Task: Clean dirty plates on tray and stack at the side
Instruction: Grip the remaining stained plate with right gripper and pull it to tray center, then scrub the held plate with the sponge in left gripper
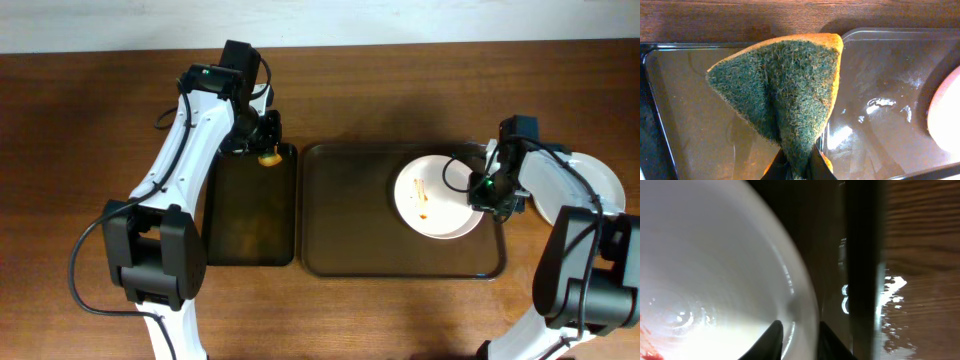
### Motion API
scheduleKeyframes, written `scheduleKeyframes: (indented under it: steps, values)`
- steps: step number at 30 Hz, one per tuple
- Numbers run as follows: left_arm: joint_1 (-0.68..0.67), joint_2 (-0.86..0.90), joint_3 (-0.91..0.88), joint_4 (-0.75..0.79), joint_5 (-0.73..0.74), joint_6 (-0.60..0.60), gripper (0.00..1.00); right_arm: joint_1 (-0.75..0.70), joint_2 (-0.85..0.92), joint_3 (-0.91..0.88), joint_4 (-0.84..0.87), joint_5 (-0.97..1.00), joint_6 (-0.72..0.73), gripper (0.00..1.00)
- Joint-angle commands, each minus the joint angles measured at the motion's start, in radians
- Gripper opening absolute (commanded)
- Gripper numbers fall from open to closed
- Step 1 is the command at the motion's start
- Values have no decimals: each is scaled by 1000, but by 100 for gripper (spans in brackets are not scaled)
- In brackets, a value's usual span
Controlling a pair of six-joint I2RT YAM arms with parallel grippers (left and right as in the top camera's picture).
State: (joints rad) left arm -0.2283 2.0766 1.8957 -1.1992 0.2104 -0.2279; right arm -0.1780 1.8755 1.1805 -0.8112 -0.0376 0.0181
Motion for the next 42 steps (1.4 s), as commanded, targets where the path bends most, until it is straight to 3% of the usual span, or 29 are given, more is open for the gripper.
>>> scheduleKeyframes:
  steps: [1,3,7,11,13,15,20,27,36,42]
  values:
    - [1,-11,-2,3,11,-2,0,52,29,-15,-22,-35,-2,15]
    - [-3,-11,-2,4,12,-2,0,91,29,-15,-61,-53,24,6]
    - [-34,-11,-2,6,15,-2,0,121,29,-15,-90,-225,42,5]
    - [-79,-11,-2,11,15,-2,0,121,29,-18,-63,-225,83,26]
    - [-85,-10,-2,10,18,-2,0,121,29,-42,-7,-251,99,27]
    - [-85,-10,-2,10,47,-2,0,121,29,-82,52,-303,100,25]
    - [-88,-10,-14,10,62,-2,0,120,29,-150,126,-322,135,4]
    - [-156,-10,-134,104,64,-33,0,119,29,-147,139,-335,292,4]
    - [-372,36,-282,426,-45,-117,0,119,29,-147,149,-345,332,4]
    - [-433,133,-282,427,-42,-115,0,119,29,-147,143,-344,331,4]
